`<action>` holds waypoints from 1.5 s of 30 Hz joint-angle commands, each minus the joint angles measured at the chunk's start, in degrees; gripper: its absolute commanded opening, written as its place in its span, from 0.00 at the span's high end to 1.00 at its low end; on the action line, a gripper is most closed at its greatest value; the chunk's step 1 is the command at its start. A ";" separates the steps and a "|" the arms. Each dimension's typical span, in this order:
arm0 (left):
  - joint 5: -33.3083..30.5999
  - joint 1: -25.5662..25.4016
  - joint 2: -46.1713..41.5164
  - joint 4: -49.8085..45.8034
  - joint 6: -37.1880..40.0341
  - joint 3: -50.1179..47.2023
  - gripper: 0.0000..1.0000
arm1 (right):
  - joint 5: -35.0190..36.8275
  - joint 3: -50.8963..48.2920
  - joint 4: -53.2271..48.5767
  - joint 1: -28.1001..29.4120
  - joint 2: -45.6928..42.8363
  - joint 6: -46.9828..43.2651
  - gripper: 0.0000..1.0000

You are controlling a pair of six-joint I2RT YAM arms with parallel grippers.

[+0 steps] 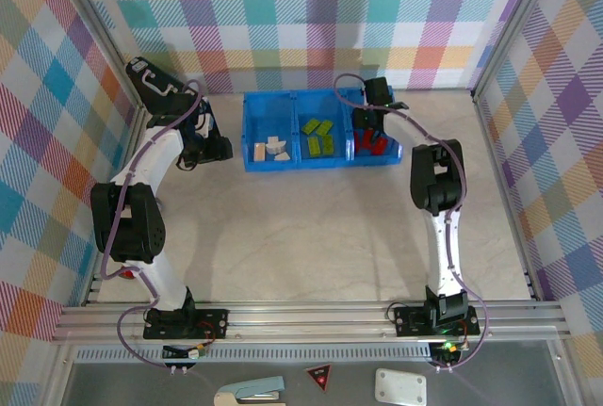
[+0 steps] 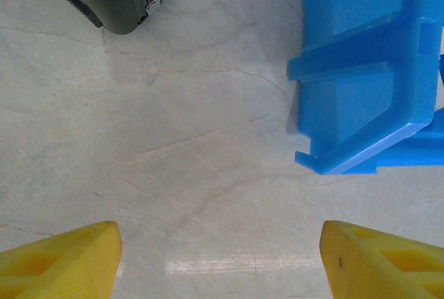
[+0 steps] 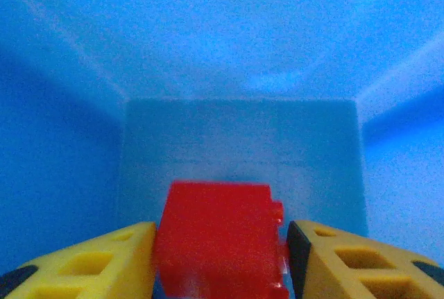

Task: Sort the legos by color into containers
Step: Place the lego in the container, then reset both arms

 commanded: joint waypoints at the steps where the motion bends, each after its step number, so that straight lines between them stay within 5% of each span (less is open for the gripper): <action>1: -0.41 0.71 0.20 0.15 0.08 -0.86 0.25 | -0.48 2.20 2.21 -0.40 0.08 0.15 0.44; 15: 0.67 0.73 -1.69 1.13 -2.26 -1.19 0.22 | -2.72 -5.31 0.81 -0.40 -10.55 1.47 0.35; 21: 0.57 0.73 -3.44 1.08 -4.42 -0.79 0.12 | -2.30 -13.18 0.64 -0.40 -18.83 1.58 0.20; 24: 0.19 0.70 -4.39 1.44 -5.25 -0.95 0.00 | -1.02 -16.88 0.23 -0.40 -22.95 1.08 0.00; 36: -4.34 0.63 -10.68 8.55 -10.18 -10.90 0.00 | 8.70 -36.54 3.33 -3.16 -40.17 -1.42 0.01; 45: -15.14 0.46 -16.05 26.50 -8.29 -25.86 0.00 | 7.79 -61.07 21.88 -11.89 -51.48 0.22 0.01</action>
